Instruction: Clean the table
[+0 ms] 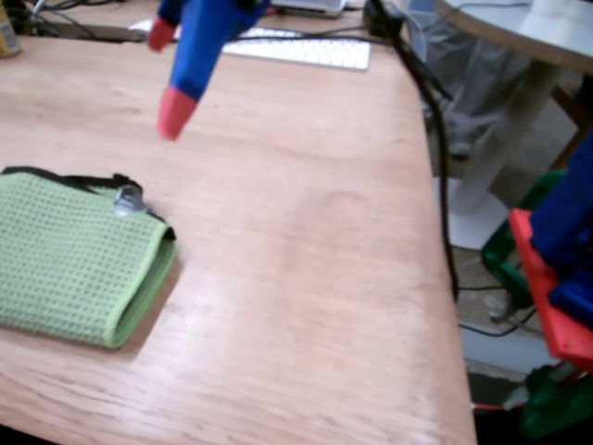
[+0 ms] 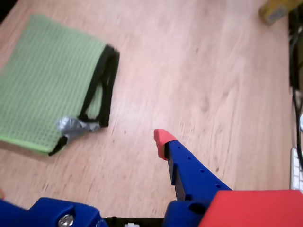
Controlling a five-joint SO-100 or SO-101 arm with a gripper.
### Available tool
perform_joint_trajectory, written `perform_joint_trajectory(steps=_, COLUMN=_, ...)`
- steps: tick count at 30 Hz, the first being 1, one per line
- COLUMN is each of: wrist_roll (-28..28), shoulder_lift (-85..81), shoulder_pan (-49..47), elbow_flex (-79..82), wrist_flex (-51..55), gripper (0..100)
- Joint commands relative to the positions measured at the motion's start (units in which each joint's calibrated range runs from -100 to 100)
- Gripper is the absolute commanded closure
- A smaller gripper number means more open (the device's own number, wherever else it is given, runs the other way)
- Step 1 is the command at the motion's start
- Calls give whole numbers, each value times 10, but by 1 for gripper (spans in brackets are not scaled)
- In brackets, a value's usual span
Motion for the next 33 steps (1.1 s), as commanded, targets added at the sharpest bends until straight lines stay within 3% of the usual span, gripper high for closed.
perform_joint_trajectory(steps=1, wrist_roll=-8, shoulder_lift=49, shoulder_pan=-10, elbow_flex=-128, wrist_flex=3, gripper=30)
perform_joint_trajectory(steps=10, wrist_roll=-130, shoulder_lift=174, shoulder_pan=-40, elbow_flex=-174, wrist_flex=2, gripper=30)
perform_joint_trajectory(steps=19, wrist_roll=-131, shoulder_lift=358, shoulder_pan=-55, elbow_flex=-461, wrist_flex=1, gripper=30)
perform_joint_trajectory(steps=25, wrist_roll=-126, shoulder_lift=484, shoulder_pan=-57, elbow_flex=-466, wrist_flex=-9, gripper=30)
perform_joint_trajectory(steps=33, wrist_roll=-126, shoulder_lift=513, shoulder_pan=-69, elbow_flex=-458, wrist_flex=-8, gripper=33)
